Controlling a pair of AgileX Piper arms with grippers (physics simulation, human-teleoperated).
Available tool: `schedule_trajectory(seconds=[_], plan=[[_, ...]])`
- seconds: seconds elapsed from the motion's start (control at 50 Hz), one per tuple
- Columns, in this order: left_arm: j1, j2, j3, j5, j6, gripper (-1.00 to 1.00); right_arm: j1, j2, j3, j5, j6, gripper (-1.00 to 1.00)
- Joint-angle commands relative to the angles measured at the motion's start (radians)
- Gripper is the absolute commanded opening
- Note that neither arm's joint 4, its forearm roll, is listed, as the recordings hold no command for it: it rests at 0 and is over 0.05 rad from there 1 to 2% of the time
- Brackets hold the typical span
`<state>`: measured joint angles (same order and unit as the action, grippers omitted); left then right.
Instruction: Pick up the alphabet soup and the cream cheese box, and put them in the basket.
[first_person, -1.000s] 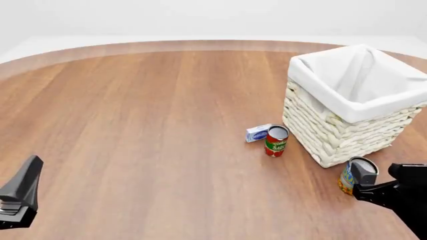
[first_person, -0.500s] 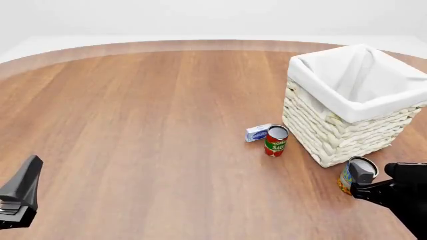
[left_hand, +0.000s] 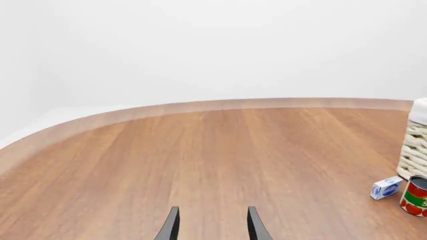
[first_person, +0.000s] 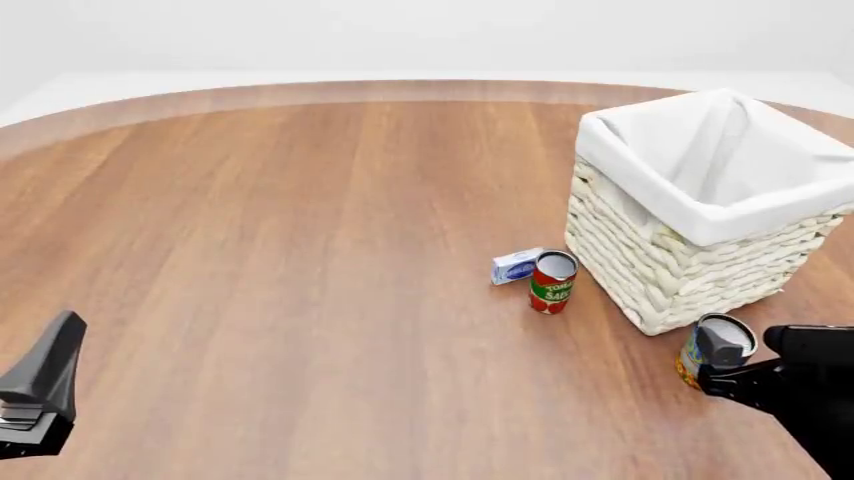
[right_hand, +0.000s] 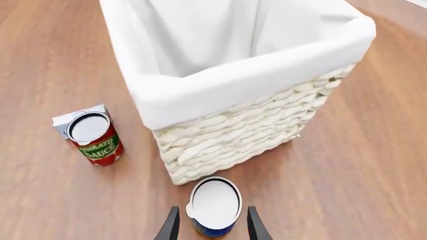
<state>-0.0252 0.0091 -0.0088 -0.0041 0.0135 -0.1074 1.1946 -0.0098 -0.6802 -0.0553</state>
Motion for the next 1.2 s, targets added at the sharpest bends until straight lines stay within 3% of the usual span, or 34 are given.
schedule_trajectory(seconds=[0.02,0.66,1.2], plan=[[0.0,-0.001,0.001,0.0,0.0,1.0,-0.003,0.064,0.01,-0.074,-0.006,1.0],[0.0,-0.001,0.001,0.0,0.0,1.0,0.0,0.182,0.01,-0.181,0.001,1.0],[0.0,-0.001,0.001,0.0,0.0,1.0,0.0,0.347,0.01,-0.333,0.008,1.0]])
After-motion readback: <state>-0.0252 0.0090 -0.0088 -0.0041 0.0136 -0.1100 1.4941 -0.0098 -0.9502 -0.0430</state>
